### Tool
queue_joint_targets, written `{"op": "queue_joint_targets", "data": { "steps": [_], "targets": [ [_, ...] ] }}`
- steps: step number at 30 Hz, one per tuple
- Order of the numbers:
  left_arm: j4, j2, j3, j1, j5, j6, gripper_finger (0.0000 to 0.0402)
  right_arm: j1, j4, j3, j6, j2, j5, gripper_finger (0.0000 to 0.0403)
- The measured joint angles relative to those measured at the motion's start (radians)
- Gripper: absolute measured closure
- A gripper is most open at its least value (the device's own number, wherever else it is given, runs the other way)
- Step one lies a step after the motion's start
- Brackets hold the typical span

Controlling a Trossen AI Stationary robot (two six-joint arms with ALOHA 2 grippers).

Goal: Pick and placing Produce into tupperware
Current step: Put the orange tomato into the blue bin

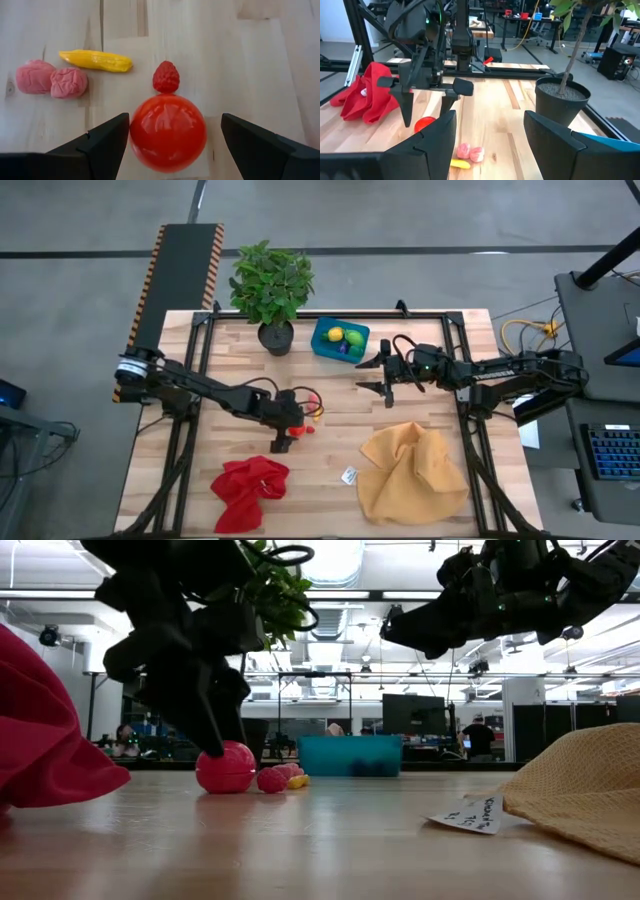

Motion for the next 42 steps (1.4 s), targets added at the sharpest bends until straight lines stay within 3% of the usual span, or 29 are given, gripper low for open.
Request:
{"op": "queue_joint_targets", "data": {
  "steps": [24, 36, 42],
  "targets": [
    [0.014, 0.09, -0.006, 0.001, -0.049, 0.005, 0.0101, 0.0, -0.003, -0.004, 0.001, 0.0, -0.001, 0.0177],
    [0.005, 0.076, -0.01, 0.001, -0.057, 0.011, 0.0168, 0.0, -0.008, -0.004, -0.002, 0.0, -0.001, 0.0177],
    [0.014, 0.075, -0.004, 0.001, -0.071, 0.007, 0.0143, 0.0, -0.008, -0.004, -0.003, 0.0, -0.001, 0.0177]
  ]
}}
